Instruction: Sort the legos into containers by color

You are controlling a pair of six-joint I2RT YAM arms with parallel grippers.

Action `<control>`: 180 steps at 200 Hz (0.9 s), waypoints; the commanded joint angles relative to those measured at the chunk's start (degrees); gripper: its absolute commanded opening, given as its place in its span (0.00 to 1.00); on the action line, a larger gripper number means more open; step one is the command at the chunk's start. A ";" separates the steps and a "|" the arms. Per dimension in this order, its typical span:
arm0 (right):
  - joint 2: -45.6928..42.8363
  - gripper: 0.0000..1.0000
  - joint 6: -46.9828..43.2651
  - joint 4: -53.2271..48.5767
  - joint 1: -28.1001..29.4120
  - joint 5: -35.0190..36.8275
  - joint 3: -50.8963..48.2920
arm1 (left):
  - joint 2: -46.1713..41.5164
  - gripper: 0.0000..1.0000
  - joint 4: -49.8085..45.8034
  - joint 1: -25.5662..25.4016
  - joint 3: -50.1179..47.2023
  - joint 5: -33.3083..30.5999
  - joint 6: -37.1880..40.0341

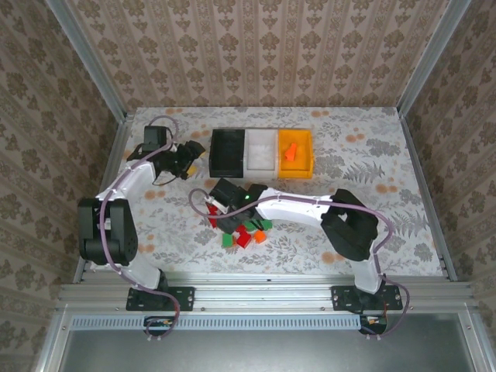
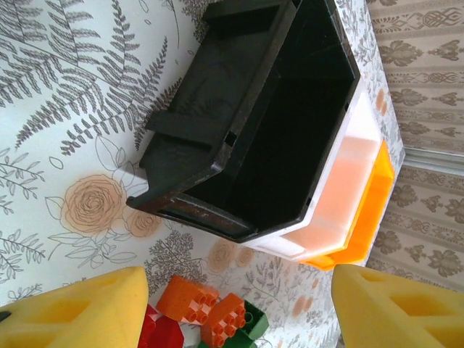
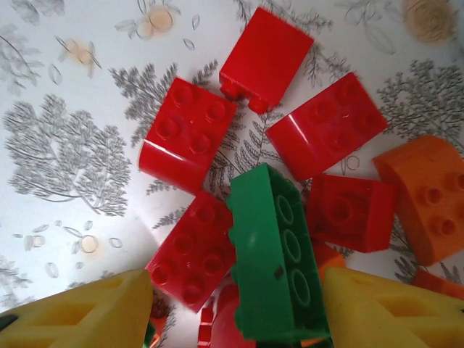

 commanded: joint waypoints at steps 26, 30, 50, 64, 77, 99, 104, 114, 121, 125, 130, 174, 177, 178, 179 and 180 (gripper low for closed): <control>2.09 0.56 -2.72 -0.78 -0.26 3.03 2.50 | 1.09 0.69 2.07 0.66 -0.69 2.38 -1.86; 2.24 0.55 -2.72 -0.82 -0.26 3.14 2.49 | 1.07 0.69 2.20 0.66 -0.79 2.44 -1.88; 2.43 0.45 -2.72 -1.04 -0.26 3.93 2.37 | 1.16 0.69 2.43 0.75 -0.87 2.59 -2.13; 2.20 0.42 -2.89 -0.78 -0.27 3.98 2.00 | 1.37 0.69 2.60 0.75 -0.83 2.85 -2.24; 2.26 0.40 -3.02 -0.95 -0.26 4.11 2.08 | 1.34 0.69 2.80 0.75 -0.85 3.02 -2.36; 2.43 0.39 -3.16 -0.91 -0.26 4.15 1.89 | 1.34 0.69 2.78 0.75 -0.90 2.95 -2.32; 2.47 0.39 -3.22 -0.87 -0.26 4.17 1.75 | 1.34 0.69 2.78 0.75 -0.97 2.95 -2.32; 2.45 0.40 -3.30 -1.03 -0.26 4.18 1.65 | 1.42 0.69 2.78 0.75 -0.94 2.95 -2.32; 2.38 0.40 -3.33 -0.84 -0.26 4.26 1.42 | 1.42 0.69 2.82 0.75 -0.94 2.95 -2.32; 2.29 0.40 -3.32 -0.64 -0.26 4.36 1.17 | 1.38 0.69 2.78 0.75 -0.96 2.95 -2.32; 2.22 0.41 -3.38 -0.52 -0.26 4.33 1.02 | 1.47 0.69 2.86 0.75 -0.91 2.95 -2.33; 2.20 0.32 -3.40 -0.04 -0.26 4.77 0.49 | 1.45 0.69 2.89 0.75 -0.90 2.95 -2.32; 2.14 0.31 -3.42 0.05 -0.26 4.80 0.42 | 1.45 0.69 2.87 0.75 -0.98 2.95 -2.30; 2.15 0.31 -3.42 0.07 -0.26 4.76 0.41 | 1.44 0.69 2.91 0.75 -0.94 2.95 -2.31; 2.11 0.31 -3.42 0.09 -0.22 4.75 0.40 | 1.43 0.69 2.89 0.79 -0.96 2.95 -2.32; 2.09 0.31 -3.42 0.14 -0.24 4.74 0.36 | 1.43 0.69 2.92 0.81 -0.93 2.95 -2.32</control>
